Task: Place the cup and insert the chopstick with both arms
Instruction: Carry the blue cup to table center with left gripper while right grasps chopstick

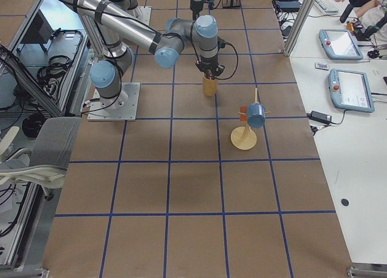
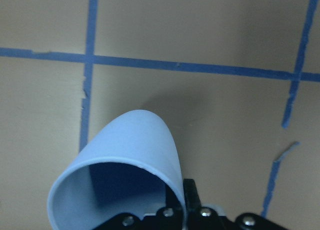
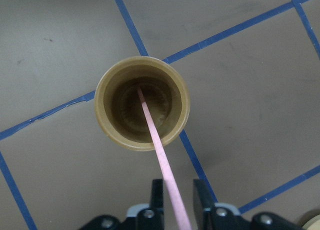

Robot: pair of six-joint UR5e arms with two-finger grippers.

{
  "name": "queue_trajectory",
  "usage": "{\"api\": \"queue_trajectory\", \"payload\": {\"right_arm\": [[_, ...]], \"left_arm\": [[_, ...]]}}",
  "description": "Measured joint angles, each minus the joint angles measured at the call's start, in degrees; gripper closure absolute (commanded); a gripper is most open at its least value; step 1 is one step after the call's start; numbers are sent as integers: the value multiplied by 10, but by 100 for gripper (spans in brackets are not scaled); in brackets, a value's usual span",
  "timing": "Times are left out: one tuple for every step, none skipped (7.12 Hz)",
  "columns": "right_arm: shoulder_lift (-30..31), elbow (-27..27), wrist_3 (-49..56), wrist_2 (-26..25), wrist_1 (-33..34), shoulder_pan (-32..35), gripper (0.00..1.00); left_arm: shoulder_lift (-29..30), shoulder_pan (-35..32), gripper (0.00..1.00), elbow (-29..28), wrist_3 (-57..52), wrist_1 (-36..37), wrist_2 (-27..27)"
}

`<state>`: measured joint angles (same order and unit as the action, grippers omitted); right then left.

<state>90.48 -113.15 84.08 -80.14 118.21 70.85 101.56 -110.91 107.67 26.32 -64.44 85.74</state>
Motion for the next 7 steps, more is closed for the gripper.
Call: {"api": "queue_trajectory", "payload": {"right_arm": [[3,0,-3,0,0,0,100],[4,3,-5,1,0,1,100],[5,8,-8,0,-3,2,100],[6,15,-16,-1,-9,3,100],[7,20,-31,-1,-20,5,100],[10,28,-49,-3,-37,8,100],[13,45,-72,-6,-67,14,100]], "left_arm": [[9,-24,100,-1,11,2,-7],[18,-43,100,-1,16,6,-22],[27,-57,100,-2,16,10,-35],[35,-64,100,-2,16,13,-42],[40,-67,77,-3,17,14,-46],[43,-68,1,-3,17,15,-47],[43,-68,0,-4,17,16,-46]]}}
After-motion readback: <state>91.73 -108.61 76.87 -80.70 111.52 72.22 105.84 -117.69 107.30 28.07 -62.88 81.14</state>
